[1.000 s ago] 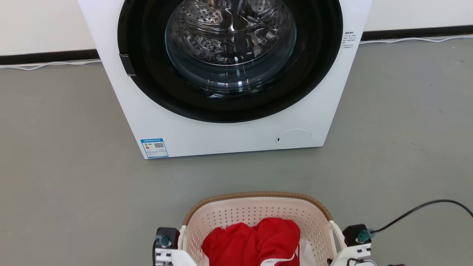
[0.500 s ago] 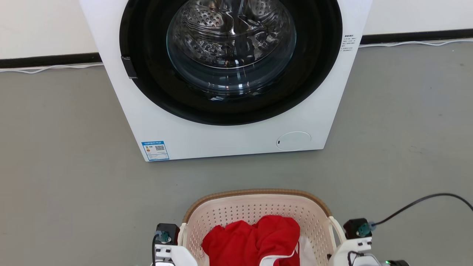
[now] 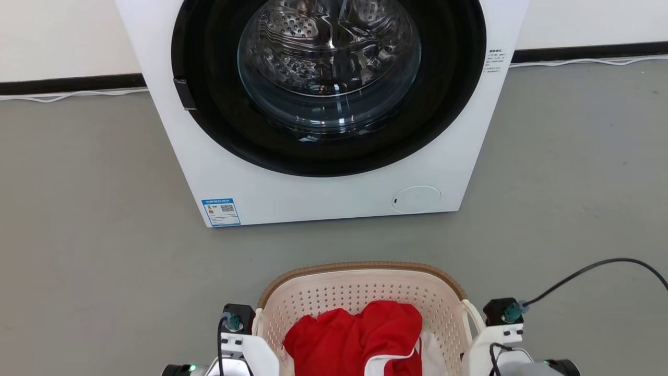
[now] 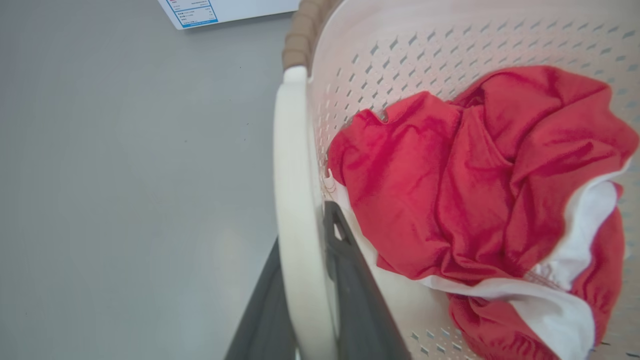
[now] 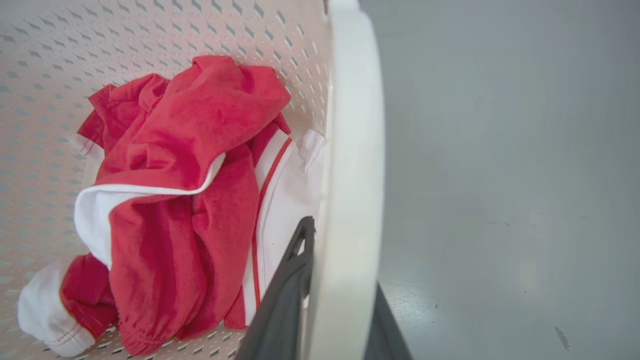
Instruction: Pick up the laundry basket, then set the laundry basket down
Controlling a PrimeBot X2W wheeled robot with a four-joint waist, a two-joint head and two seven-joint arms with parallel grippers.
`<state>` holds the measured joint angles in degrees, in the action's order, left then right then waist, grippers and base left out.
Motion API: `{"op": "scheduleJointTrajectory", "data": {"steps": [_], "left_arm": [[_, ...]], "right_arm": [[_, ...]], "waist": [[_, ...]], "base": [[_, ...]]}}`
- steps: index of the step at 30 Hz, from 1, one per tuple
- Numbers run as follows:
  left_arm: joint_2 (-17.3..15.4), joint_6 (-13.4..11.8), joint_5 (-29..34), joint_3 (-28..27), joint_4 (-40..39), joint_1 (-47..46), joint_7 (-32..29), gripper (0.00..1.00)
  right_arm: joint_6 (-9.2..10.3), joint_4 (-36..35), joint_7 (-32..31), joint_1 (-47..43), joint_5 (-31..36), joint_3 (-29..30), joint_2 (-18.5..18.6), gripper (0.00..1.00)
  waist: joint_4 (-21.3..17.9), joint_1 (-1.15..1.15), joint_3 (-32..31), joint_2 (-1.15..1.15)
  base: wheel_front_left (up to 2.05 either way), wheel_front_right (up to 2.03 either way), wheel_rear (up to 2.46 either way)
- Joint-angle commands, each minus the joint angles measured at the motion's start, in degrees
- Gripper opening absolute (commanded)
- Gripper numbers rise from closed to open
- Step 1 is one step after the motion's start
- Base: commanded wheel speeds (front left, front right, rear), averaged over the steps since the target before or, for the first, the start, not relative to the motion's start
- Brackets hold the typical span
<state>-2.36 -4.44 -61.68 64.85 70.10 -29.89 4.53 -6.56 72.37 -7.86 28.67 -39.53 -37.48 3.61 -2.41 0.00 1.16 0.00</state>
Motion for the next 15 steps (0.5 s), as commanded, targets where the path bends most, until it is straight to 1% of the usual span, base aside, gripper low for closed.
{"op": "scheduleJointTrajectory", "data": {"steps": [1,8,15], "left_arm": [[-0.5,1.1,-0.2,-0.4,-0.5,-3.1,0.2,0.0],[-0.5,1.2,-0.5,0.4,0.2,-4.0,-0.4,0.0],[-0.5,1.3,-0.9,1.0,0.2,-4.2,-0.5,0.0]], "right_arm": [[-0.92,-1.7,-0.4,2.7,-0.5,-1.5,-0.7,0.0],[-0.92,-3.4,-2.4,3.8,-2.2,-3.6,-0.7,0.0],[-0.92,-3.4,-3.0,4.6,-3.3,-4.9,-0.7,0.0]], "waist": [[-0.1,0.0,0.0,0.0],[-0.5,0.0,-0.1,0.0],[-0.5,0.0,-0.4,0.0]], "base": [[0.0,0.0,0.0],[0.0,0.0,0.0],[0.0,0.0,0.0]]}}
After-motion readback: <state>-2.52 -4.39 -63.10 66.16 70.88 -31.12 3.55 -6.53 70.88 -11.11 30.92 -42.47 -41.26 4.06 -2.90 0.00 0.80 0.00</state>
